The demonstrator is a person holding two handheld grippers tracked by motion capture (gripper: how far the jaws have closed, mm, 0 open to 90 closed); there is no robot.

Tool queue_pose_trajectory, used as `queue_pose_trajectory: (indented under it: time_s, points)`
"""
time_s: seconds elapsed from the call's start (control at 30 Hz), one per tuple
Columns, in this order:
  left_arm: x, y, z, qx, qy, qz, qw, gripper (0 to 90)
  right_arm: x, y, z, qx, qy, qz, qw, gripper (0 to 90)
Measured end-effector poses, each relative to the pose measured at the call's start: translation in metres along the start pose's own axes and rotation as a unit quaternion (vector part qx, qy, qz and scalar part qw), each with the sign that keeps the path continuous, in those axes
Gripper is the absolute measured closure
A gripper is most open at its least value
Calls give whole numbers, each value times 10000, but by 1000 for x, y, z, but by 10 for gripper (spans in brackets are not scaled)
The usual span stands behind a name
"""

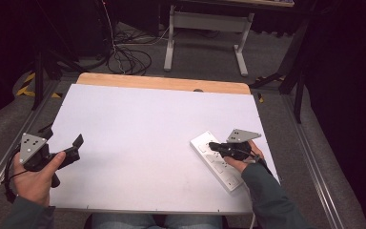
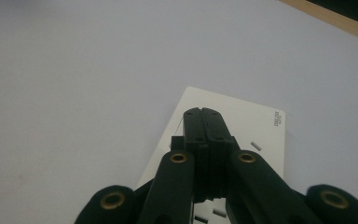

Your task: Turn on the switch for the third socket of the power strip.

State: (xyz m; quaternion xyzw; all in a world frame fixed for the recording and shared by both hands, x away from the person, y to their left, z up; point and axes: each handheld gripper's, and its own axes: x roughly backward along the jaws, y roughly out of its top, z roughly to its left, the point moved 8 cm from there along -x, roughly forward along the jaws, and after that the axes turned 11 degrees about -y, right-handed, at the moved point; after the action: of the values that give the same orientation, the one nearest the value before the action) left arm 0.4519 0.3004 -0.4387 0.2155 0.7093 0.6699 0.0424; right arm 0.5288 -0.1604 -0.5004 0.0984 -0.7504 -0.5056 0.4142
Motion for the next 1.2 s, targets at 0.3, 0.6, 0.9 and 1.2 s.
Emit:
queue_pose_trajectory:
  time_s: [0.3, 0.6, 0.9, 1.2]
  points:
    - [0, -1, 0, -8, -9, 16, 10000, 42, -2, 0, 1, 14, 28, 34, 10000, 900]
    - [2, -1, 1, -13, 2, 23, 10000, 43, -4, 0, 3, 26, 56, 68, 10000, 900]
    - [3, -1, 0, -47, 31, 14, 10000, 43, -7, 1, 5, 58, 103, 110, 9999, 900]
    - [3, -1, 1, -52, 37, 27, 10000, 44, -13, 2, 8, 129, 148, 188, 9996, 900]
